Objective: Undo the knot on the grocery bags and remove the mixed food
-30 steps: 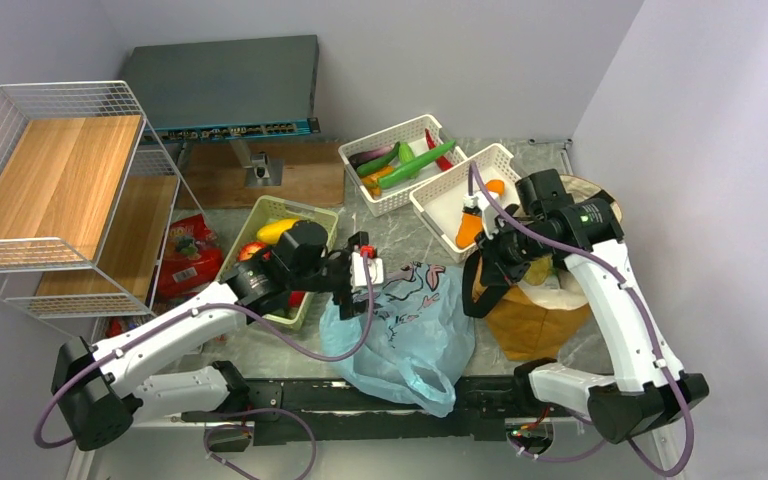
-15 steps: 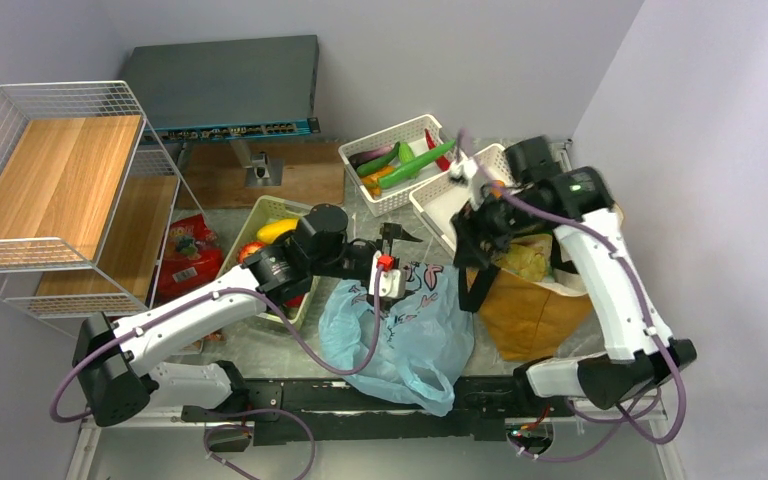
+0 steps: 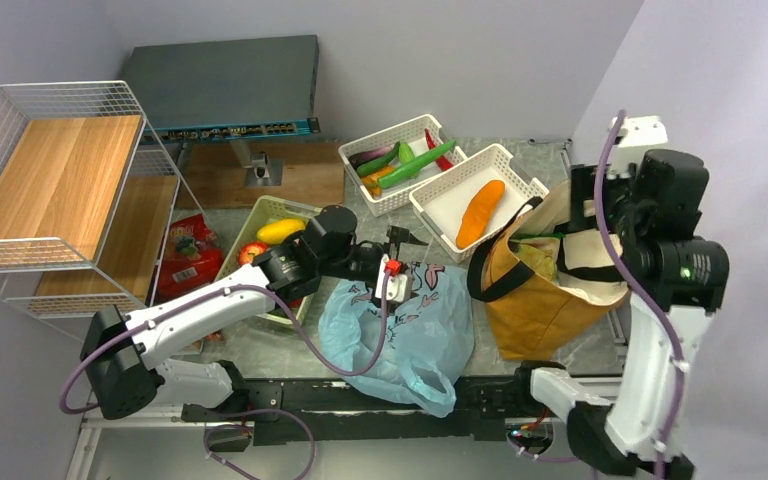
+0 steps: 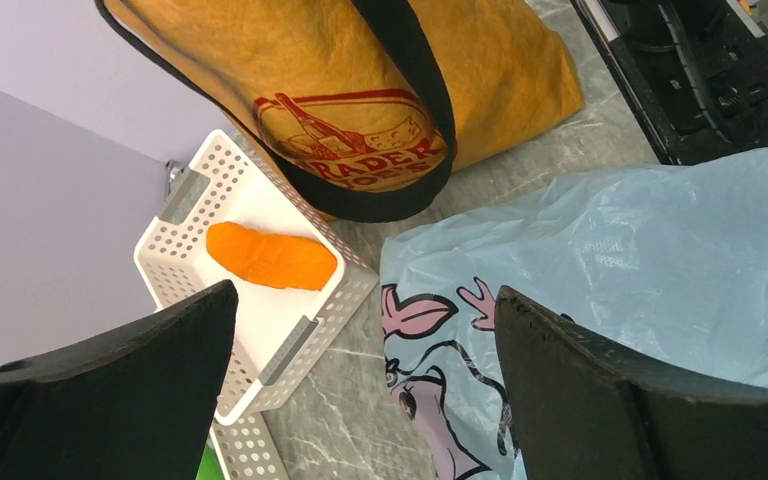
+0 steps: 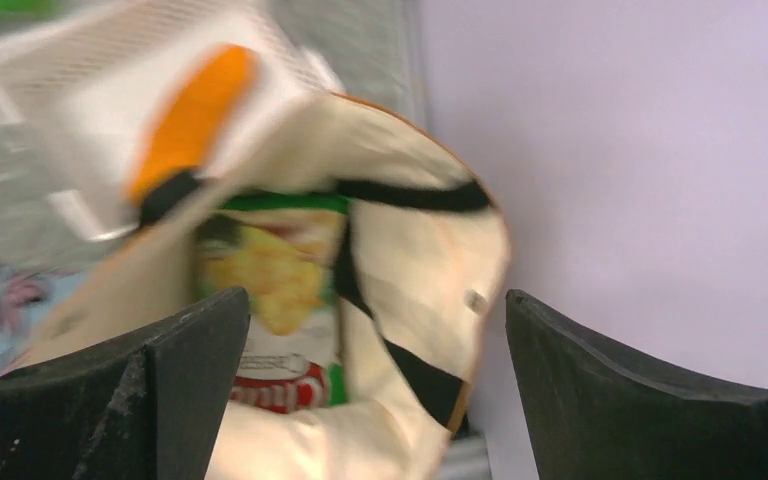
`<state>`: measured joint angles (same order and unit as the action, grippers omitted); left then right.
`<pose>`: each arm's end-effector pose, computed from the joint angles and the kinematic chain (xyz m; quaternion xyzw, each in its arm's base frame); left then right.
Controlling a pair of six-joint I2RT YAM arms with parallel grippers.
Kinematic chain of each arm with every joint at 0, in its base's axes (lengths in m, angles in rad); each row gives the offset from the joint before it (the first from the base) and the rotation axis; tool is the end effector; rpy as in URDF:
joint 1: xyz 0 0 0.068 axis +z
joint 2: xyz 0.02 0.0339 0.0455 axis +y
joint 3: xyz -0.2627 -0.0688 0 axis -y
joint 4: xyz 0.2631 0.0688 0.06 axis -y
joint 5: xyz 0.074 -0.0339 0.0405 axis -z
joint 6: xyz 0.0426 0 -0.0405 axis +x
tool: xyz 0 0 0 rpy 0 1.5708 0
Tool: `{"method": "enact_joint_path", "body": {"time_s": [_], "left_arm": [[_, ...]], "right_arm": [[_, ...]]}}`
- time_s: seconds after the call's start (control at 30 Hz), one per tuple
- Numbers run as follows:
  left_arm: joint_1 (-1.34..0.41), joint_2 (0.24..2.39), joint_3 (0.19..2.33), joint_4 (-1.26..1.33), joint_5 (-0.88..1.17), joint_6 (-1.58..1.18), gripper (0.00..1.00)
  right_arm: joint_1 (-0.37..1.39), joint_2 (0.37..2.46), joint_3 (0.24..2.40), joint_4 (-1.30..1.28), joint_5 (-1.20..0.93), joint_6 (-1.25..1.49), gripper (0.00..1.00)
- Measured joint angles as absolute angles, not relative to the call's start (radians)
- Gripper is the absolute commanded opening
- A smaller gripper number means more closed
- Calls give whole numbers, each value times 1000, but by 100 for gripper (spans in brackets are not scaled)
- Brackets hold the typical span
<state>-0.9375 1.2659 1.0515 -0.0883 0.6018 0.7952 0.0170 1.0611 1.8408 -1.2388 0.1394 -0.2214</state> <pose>0.1671 -0.2683 0.3342 0.7000 0.3645 -0.2784 0.5474 0.1410 -0.0035 0.5190 -0.0643 0.8457 -0.1126 0.5176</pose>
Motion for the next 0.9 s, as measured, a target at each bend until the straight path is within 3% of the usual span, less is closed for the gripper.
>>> {"method": "enact_joint_path", "body": {"time_s": [0.2, 0.37, 0.43, 0.6, 0.73, 0.9], "left_arm": [[-938, 1286, 1052, -86, 605, 792, 99], [-937, 1286, 1052, -78, 606, 792, 99], [-938, 1286, 1052, -78, 605, 792, 99], [-937, 1286, 1052, -74, 588, 772, 99], [-917, 1286, 1052, -72, 576, 711, 99], [-888, 1287, 1054, -72, 567, 666, 98]], "right_arm": [[-532, 1229, 1797, -1241, 149, -289, 100], [-726, 1388, 1773, -1280, 47, -359, 99], [-752, 1417, 1770, -1317, -2, -376, 93], [-773, 1431, 1708, -1374, -127, -412, 63], [-775, 1441, 1662, -1442, -263, -450, 2], [-772, 1409, 1655, -1477, -408, -489, 0]]}}
